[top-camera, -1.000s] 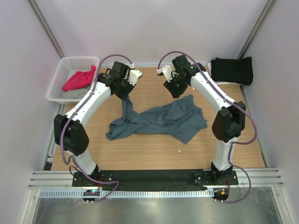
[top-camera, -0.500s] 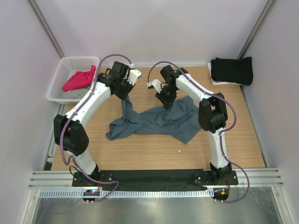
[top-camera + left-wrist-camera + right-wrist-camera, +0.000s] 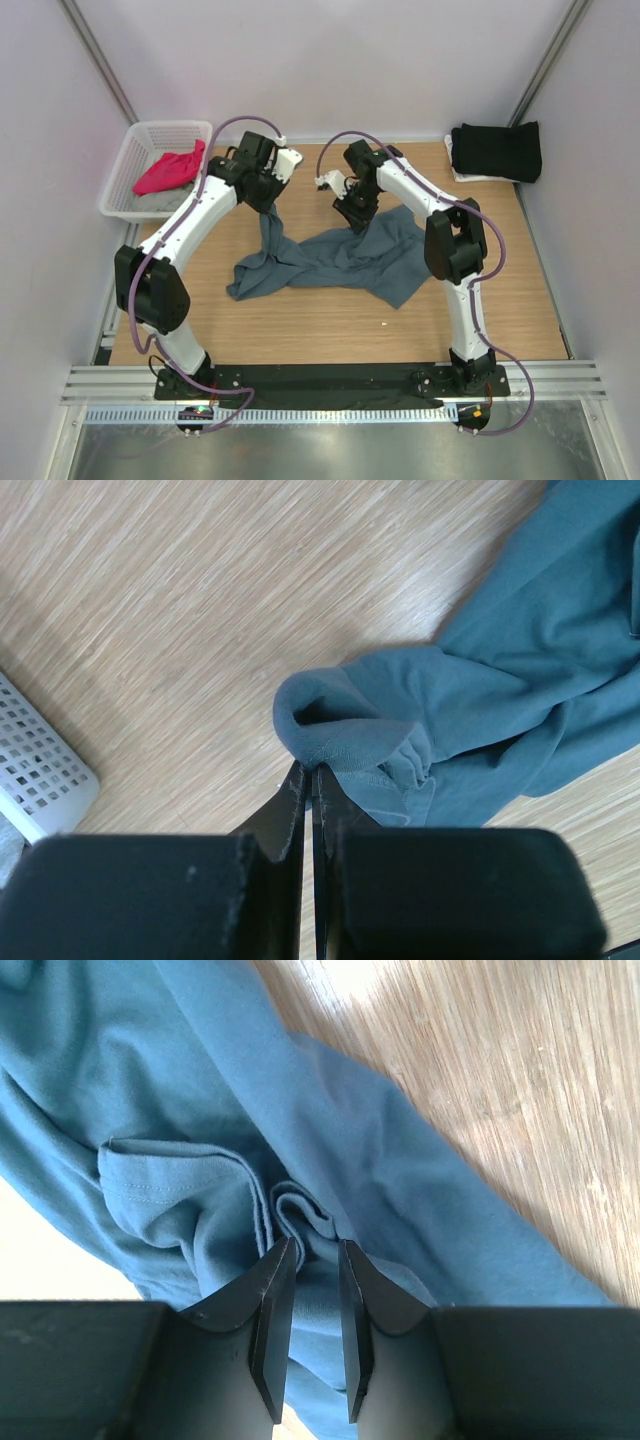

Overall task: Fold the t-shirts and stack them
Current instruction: Flatten the tshirt out

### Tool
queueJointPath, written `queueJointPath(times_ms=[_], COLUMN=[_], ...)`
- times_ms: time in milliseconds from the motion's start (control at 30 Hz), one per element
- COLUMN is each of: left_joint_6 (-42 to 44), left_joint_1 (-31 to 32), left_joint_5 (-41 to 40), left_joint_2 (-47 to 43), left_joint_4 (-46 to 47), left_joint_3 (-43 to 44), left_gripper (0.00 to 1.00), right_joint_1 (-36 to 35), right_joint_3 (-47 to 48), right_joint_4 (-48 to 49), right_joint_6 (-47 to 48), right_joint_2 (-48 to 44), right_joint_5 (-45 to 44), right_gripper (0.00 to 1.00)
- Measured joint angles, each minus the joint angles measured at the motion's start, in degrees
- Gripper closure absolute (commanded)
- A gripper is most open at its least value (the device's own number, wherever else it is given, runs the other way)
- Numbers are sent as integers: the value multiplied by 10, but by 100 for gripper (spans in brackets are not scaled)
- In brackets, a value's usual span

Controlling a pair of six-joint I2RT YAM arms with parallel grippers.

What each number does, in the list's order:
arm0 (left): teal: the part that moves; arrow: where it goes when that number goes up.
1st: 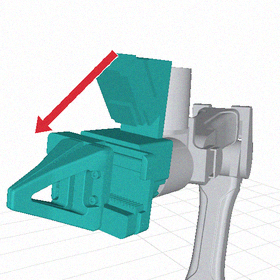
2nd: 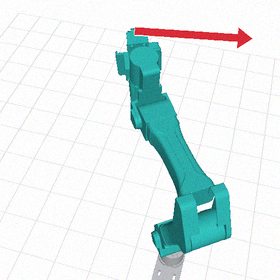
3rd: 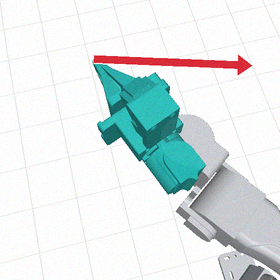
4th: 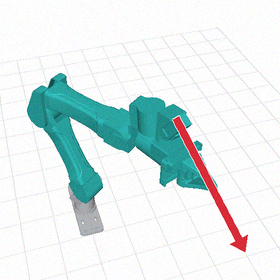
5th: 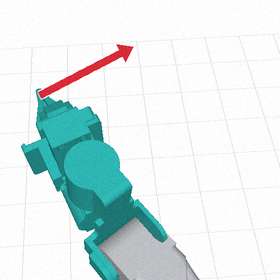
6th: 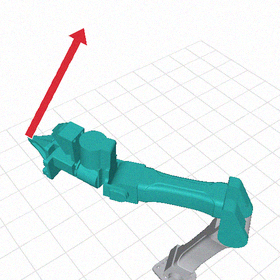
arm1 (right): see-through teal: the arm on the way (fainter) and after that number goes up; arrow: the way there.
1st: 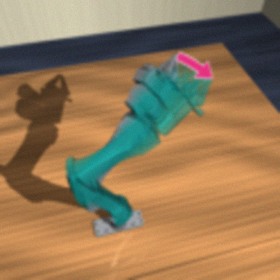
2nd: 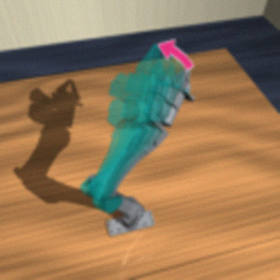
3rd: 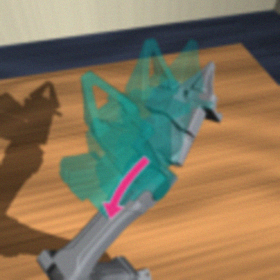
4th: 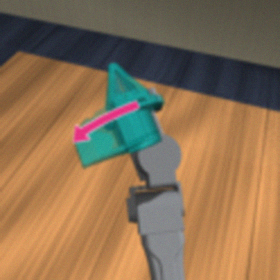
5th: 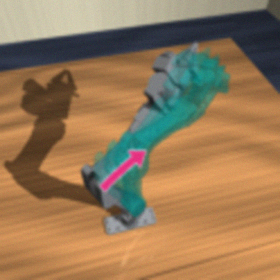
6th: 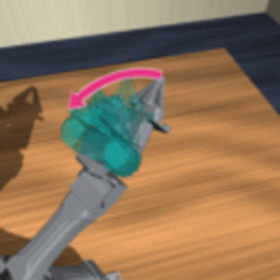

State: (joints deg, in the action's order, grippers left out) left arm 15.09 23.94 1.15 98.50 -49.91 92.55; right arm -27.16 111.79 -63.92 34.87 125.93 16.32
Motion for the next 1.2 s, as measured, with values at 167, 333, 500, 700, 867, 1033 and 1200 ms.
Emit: queueJointPath(times_ms=[167,333,500,700,867,1033,1200], left_joint_6=[0,-2,-2,-2,-2,-2,-2], left_joint_1=[-1,-2,-4,-6,-8,-8,-8], left_joint_5=[0,0,0,0,0,0,0], left_joint_2=[0,0,0,0,0,0,0], left_joint_4=[0,0,0,0,0,1,2], left_joint_3=[0,0,0,0,0,0,0], left_gripper=[100,100,100,100,100,100,100], right_joint_1=[0,0,0,0,0,-1,-5], right_joint_3=[6,12,17,21,21,21,21], right_joint_4=[0,0,-1,-1,-3,-4,-4], right_joint_6=[0,0,0,0,0,-1,-2], right_joint_2=[13,26,27,28,28,29,29], right_joint_5=[2,4,4,4,4,5,6], right_gripper=[70,70,71,72,73,74,75])
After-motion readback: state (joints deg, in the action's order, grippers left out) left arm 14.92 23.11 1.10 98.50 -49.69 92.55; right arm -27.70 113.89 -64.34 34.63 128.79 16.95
